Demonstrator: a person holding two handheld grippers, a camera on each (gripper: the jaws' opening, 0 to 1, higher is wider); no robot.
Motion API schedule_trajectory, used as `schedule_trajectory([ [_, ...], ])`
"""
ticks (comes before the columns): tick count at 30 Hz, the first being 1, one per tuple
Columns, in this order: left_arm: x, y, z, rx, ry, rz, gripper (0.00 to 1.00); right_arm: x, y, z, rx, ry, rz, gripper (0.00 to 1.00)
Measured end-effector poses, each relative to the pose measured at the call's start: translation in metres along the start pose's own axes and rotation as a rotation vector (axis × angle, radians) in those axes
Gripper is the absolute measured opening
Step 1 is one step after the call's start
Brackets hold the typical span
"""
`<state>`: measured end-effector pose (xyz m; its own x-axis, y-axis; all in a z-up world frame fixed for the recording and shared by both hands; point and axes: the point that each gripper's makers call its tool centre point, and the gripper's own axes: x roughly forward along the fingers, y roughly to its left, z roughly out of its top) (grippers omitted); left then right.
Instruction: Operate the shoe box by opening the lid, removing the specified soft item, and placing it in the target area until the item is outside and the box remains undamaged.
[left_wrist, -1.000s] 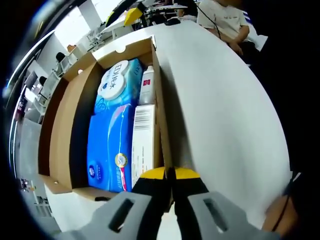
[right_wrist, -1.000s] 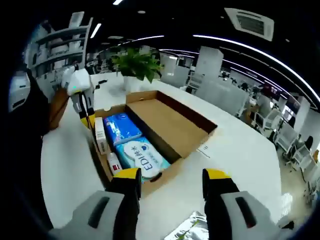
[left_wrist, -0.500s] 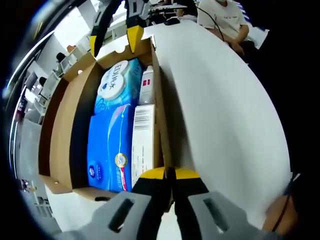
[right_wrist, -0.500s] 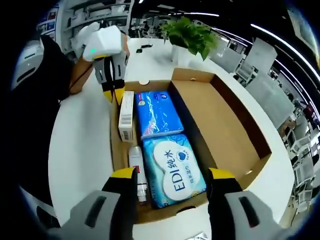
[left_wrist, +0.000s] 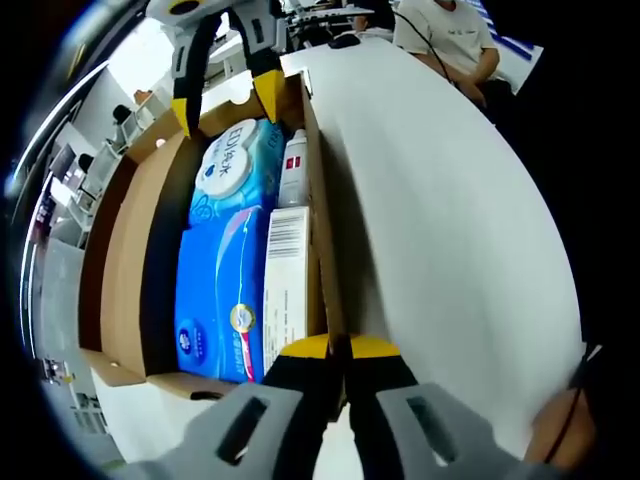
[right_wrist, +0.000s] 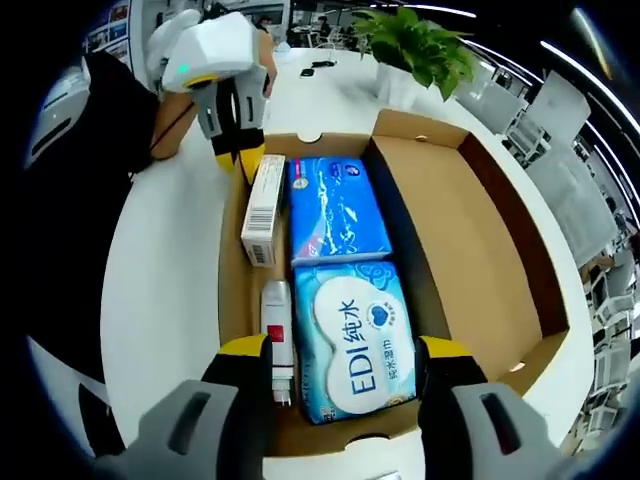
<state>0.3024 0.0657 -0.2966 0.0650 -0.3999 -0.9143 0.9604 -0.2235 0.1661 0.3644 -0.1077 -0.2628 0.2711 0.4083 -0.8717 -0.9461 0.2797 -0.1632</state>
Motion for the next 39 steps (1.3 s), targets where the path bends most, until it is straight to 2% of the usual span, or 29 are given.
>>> schedule_trajectory([
  [12, 0.0, 0.0, 0.0, -0.002, -0.004, -0.005, 0.03, 0.024, -0.004, -0.005, -0.038, 0.111, 0.052, 0.6],
  [14, 0.0, 0.0, 0.0, -0.002, -0.005, -0.005, 0.03, 0.028, -0.004, -0.003, -0.038, 0.111, 0.061, 0.61],
  [19, 0.0, 0.0, -0.001, -0.003, -0.003, -0.005, 0.03, 0.037, -0.01, -0.01, -0.075, 0.18, 0.041, 0.64],
  [22, 0.0, 0.0, -0.001, -0.005, -0.003, -0.005, 0.03, 0.041, -0.009, -0.012, -0.062, 0.192, 0.065, 0.63],
  [25, -0.001, 0.0, -0.001, -0.005, -0.003, -0.004, 0.03, 0.046, -0.01, -0.02, -0.091, 0.237, 0.069, 0.63],
  [39, -0.001, 0.0, -0.001, -0.009, -0.001, -0.004, 0.03, 0.05, -0.009, -0.024, -0.103, 0.274, 0.094, 0.61],
])
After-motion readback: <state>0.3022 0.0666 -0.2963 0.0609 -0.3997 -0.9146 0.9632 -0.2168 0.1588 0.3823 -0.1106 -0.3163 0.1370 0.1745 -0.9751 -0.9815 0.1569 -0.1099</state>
